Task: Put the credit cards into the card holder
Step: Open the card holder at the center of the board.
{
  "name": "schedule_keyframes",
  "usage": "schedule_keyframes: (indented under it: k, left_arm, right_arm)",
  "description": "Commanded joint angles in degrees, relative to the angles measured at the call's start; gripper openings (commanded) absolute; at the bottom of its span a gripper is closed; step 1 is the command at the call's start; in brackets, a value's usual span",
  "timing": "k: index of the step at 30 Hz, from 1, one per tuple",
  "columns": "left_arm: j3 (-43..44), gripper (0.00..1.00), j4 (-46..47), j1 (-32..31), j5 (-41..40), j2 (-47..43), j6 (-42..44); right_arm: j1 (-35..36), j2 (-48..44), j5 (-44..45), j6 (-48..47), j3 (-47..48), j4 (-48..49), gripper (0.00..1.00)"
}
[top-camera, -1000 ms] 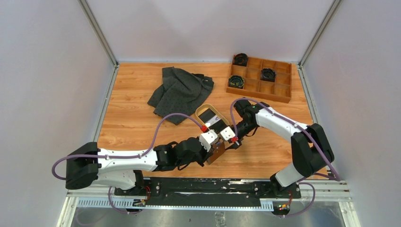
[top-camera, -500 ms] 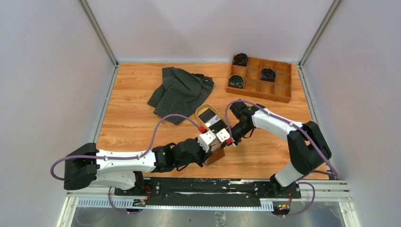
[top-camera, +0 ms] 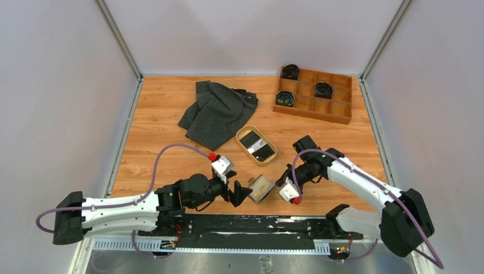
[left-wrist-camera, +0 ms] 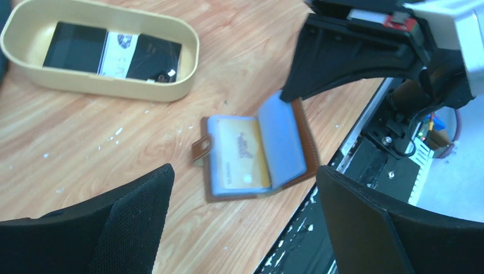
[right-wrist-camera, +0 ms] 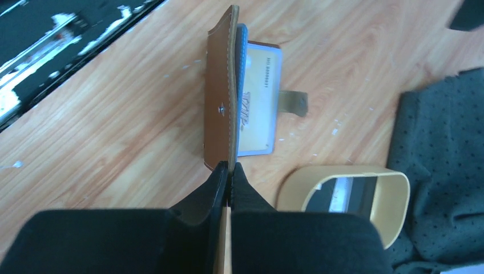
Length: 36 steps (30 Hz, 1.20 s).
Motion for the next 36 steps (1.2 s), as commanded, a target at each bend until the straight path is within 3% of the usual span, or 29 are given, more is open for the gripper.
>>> schedule_keyframes:
  k: [1, 9, 19, 22, 32, 36]
  left_arm:
    - [-5.08, 1.0, 0.68, 1.26, -3.62, -2.93, -3.46]
    - [-1.22, 0.99, 2.72, 2.42, -0.65, 10.06, -4.84]
    - [7.87, 0.98, 3.08, 2.42, -9.01, 25.23, 1.35]
    - [9.74, 0.93, 3.04, 2.42, -10.97, 29.33, 3.07]
    - [10.86, 0.62, 3.08, 2.59, -17.78, 34.32, 3.63]
    - [10.39, 0.42, 3.15, 3.3, -17.5, 33.49, 2.95]
  right_arm:
    - [1.82, -2.89, 5.89, -9.64, -6.62, 3.09, 0.0]
    - [2.81, -3.04, 9.41, -11.46, -13.52, 6.47, 0.0]
    - [3.17, -2.16, 8.37, -8.64, -12.49, 7.14, 0.0]
    - [3.22, -2.26, 8.28, -8.18, -12.28, 7.19, 0.0]
    - [3.29, -2.29, 8.42, -7.92, -12.38, 7.2, 0.0]
    - [3.21, -2.12, 8.75, -7.9, -12.45, 7.33, 0.0]
